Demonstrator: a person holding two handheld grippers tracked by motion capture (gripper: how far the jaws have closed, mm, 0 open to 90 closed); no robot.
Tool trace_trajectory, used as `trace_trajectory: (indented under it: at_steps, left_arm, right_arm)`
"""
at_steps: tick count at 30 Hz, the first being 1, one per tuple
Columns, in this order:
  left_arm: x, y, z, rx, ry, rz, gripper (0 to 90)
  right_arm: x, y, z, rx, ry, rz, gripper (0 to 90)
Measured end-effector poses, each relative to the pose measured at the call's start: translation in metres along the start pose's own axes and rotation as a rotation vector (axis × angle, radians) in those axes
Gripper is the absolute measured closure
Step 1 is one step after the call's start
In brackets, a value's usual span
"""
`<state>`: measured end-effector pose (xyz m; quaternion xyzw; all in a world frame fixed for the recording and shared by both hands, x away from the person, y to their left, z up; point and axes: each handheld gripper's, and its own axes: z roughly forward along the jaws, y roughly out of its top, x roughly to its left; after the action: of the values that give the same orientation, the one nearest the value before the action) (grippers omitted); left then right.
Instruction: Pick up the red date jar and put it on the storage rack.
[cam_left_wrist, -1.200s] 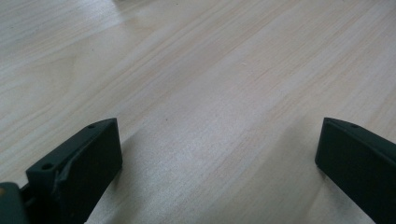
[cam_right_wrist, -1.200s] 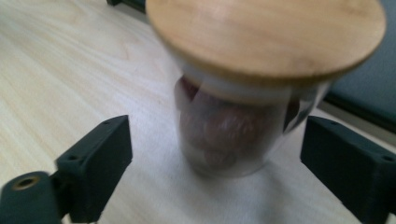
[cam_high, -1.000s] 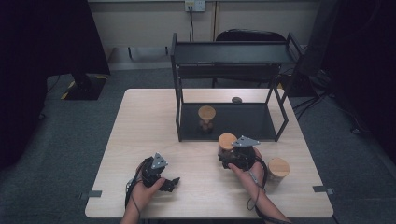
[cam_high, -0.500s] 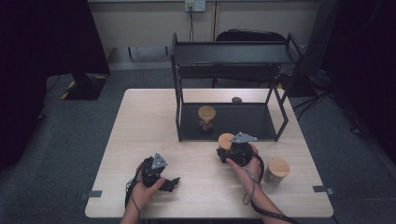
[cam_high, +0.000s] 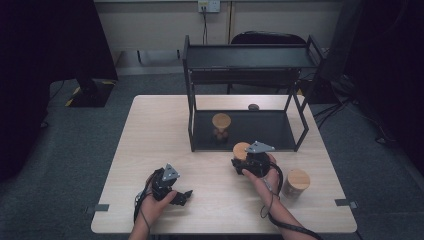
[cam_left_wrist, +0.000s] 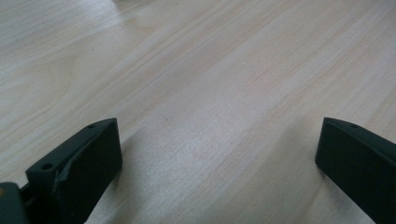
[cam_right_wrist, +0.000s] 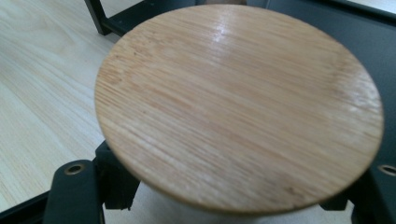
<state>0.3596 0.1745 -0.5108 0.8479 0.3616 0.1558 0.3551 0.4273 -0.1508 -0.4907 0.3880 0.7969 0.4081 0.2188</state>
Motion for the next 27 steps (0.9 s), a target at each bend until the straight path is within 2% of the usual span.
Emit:
trace_trajectory:
  at_steps: [17,27]
  left_arm:
    - [0.0,0.0,0.0,0.0,0.0,0.0,0.2]
    - [0.0,0.0,0.0,0.0,0.0,0.0,0.1]
  right_arm:
    - [-0.007,0.017,-0.003,-0.003,0.005,-0.002,25.5]
    - [-0.01,0.024,0.004,-0.005,0.005,0.031,25.5]
